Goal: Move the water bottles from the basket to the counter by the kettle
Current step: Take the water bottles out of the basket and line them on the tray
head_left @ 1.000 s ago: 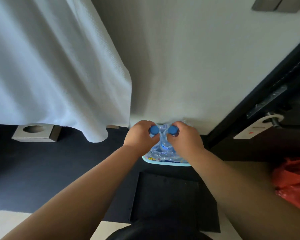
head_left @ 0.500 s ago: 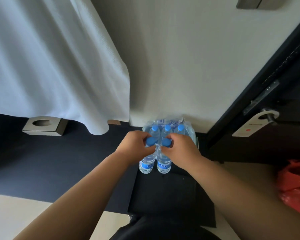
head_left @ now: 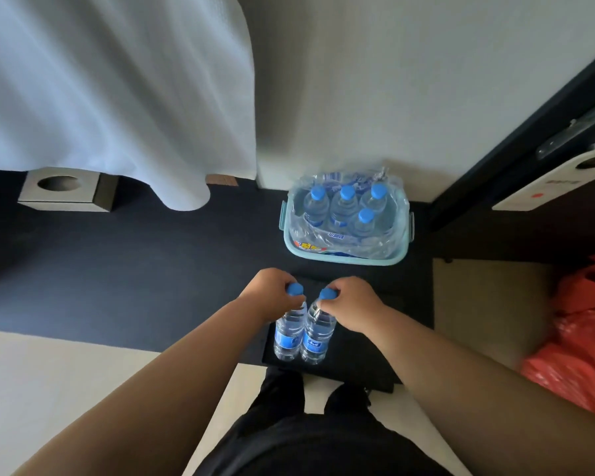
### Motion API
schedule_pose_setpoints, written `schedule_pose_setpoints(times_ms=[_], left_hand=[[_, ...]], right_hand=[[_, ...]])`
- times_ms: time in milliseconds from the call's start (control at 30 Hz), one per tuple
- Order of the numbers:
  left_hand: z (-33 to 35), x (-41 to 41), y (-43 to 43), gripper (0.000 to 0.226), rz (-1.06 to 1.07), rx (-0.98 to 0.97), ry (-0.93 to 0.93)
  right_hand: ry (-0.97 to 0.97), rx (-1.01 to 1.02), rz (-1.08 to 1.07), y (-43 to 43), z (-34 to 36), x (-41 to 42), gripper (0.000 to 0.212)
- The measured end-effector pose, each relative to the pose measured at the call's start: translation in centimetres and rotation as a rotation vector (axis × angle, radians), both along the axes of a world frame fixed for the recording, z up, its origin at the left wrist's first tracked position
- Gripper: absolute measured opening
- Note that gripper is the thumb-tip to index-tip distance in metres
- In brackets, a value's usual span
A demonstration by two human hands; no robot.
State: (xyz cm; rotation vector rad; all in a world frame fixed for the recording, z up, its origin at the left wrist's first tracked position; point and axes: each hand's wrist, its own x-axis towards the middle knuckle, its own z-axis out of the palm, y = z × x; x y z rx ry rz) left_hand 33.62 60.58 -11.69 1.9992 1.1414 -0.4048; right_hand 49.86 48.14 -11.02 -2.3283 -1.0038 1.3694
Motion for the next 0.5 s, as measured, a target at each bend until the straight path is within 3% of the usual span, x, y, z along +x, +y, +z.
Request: schedule_pose_setpoints(times_ms=[300,500], left_hand=[[-6.6,1.0,2.8,0.025,-0.039,-0.058,0.107],[-10.4,3.6,4.0,0.031,-0.022,0.003,0.199]], right_hand=[[0.138,-0.119,-0.194,1.8,-6.5,-0.4,0.014],[0.107,-0.203,-0.323,4.3,-11.3,0.8,0.038]])
